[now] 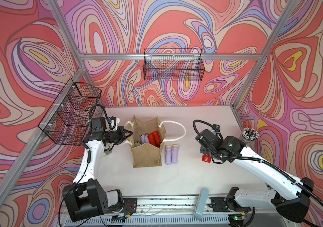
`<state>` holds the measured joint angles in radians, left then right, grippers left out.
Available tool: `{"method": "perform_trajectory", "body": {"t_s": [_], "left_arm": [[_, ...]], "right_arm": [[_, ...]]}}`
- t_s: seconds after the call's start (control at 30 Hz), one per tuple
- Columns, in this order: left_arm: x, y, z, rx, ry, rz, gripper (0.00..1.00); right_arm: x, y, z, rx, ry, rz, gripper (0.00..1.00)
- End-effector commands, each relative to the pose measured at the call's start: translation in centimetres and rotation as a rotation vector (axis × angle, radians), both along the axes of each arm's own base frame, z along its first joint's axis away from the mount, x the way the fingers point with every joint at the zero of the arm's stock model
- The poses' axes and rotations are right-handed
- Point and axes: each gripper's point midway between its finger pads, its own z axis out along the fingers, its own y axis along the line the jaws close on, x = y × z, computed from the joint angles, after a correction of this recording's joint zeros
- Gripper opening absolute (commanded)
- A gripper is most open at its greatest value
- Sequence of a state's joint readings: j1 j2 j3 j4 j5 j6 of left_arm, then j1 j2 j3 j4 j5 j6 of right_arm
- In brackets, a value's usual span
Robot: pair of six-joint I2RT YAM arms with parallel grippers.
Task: Put the flashlights into the tote bags
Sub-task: Place the flashlight in the canvas bag.
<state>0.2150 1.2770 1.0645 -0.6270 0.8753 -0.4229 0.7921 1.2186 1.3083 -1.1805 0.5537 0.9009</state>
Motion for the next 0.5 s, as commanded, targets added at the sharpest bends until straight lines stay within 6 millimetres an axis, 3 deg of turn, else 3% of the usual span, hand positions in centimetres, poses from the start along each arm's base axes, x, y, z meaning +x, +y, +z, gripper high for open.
{"method": "perform_trajectory", "body": {"t_s": [0.0, 0.23, 0.47], "left_arm": [[-0.1, -0.7, 1.1, -0.025, -0.049, -0.033, 0.0], [-0.2, -0.5, 0.8, 0.001, -0.044, -0.031, 0.0], [-0.2, -0.5, 0.7, -0.001, -0.04, -0.031, 0.0]], "right_arm": [[3.3, 2.4, 4.1, 0.014, -0.143, 0.07, 0.22], [7.9, 11.5, 10.0, 0.222, -0.337, 0.329, 0.21], [10.6, 21.1, 13.0, 0.441, -0.398, 0.578, 0.21]]}}
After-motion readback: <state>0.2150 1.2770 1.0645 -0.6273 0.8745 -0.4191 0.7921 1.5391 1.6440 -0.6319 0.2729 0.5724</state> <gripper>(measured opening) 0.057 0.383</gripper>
